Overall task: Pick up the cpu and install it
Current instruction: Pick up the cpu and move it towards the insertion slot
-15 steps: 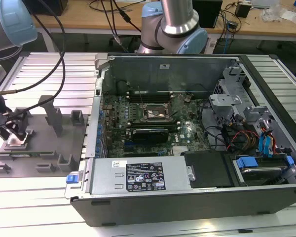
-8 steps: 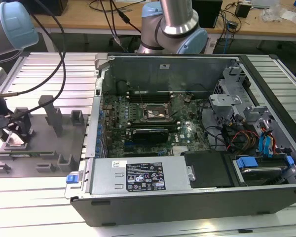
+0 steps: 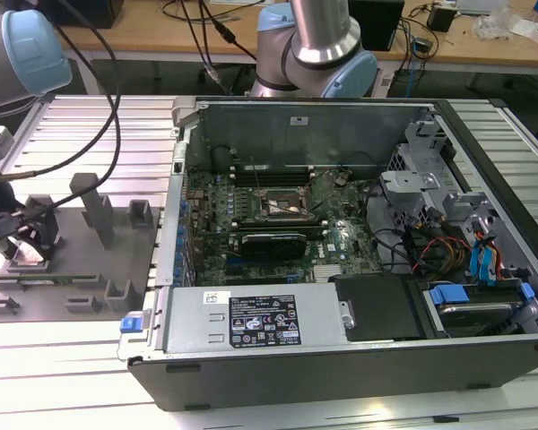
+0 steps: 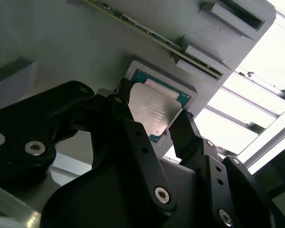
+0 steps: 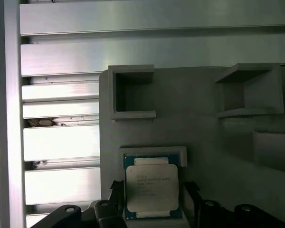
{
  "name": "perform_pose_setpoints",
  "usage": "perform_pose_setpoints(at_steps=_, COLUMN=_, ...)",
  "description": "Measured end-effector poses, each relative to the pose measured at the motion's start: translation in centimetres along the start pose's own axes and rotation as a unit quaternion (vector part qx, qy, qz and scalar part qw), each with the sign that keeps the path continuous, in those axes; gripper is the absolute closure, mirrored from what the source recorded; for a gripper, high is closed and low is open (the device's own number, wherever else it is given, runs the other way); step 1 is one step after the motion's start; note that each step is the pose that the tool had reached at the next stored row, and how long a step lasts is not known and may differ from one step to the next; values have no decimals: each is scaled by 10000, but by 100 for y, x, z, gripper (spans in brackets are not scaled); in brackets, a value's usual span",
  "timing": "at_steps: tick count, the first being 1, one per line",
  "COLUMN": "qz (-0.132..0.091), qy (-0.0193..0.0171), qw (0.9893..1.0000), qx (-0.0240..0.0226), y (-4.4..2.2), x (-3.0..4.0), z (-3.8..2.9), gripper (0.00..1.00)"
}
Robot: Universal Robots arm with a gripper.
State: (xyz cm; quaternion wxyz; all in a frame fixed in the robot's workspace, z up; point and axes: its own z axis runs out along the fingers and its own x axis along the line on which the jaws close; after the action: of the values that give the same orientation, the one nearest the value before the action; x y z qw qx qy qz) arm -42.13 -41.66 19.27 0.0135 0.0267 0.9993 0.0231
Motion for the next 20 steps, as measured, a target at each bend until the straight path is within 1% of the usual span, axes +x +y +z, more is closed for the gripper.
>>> perform_pose_setpoints(at_steps=5, qz=-22, qy=2, qw=10000, qx=0, y=4, x=7, z=24, gripper=40)
perform_pose_setpoints(at_steps=9, qz=-27, qy=-4, qw=10000, qx=-3, y=23, x=12, z=40, gripper=40)
perform_pose_setpoints(at_steps=15, qz=-27, qy=1, qw=10000, qx=-1, y=28, x=14, z=35, gripper=40)
perform_pose_setpoints(at_steps=18, qz=-27, qy=1, qw=10000, qx=-1, y=58, x=15, z=36, gripper=40)
perform_pose_setpoints(at_steps=20, qz=-27, qy=1, qw=10000, qx=-1, y=64, x=15, z=37, gripper=40)
